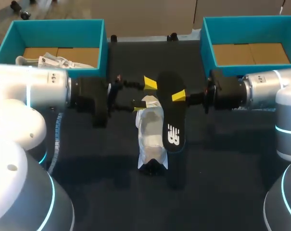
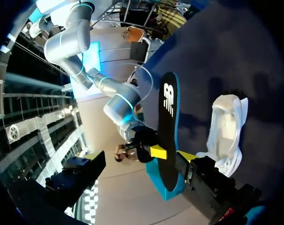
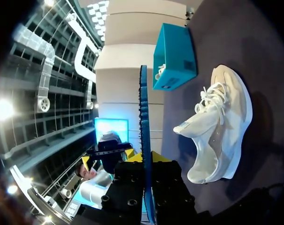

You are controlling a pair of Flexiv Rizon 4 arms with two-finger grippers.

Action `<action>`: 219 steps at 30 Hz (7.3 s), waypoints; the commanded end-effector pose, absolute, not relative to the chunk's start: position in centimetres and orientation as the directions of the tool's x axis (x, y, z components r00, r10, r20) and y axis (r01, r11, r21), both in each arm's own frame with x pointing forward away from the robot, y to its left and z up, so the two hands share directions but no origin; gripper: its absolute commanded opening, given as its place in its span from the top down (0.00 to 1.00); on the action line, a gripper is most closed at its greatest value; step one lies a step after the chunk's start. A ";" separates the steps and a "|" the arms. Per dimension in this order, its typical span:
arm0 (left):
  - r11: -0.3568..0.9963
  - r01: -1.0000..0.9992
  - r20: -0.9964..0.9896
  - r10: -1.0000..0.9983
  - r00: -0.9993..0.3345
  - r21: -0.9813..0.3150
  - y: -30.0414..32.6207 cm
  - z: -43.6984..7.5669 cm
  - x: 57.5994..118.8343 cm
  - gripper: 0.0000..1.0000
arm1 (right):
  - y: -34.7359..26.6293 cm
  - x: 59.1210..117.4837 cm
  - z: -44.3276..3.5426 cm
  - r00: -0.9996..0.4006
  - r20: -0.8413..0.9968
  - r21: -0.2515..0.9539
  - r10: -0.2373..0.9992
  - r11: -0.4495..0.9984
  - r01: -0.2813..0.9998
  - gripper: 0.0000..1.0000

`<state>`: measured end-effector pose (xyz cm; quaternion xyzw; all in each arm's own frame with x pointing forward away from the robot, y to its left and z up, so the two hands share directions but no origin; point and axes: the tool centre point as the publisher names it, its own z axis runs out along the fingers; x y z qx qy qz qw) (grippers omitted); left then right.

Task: Take the shoe out of the shoebox, open the shoe tongue, remove and reinsert the insole, then place the shoe into the shoebox

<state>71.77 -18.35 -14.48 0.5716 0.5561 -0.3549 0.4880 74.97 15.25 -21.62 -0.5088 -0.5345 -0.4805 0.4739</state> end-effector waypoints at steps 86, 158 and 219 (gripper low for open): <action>0.080 0.997 -0.084 0.993 -0.081 -0.012 -21.6 -13.1 73.8 0.00 | 16.6 73.9 -23.3 -0.035 0.997 0.034 0.067 0.017 0.999 1.00; 0.159 0.986 -0.836 0.547 -0.044 0.052 -16.9 -15.8 73.8 0.00 | 13.8 74.6 -22.9 0.002 0.997 -0.001 0.072 -0.010 1.000 1.00; 0.116 0.993 -0.970 0.242 0.007 0.036 -15.5 -18.8 73.3 0.00 | 14.6 73.2 -22.2 -0.035 0.999 0.036 0.033 -0.016 0.999 1.00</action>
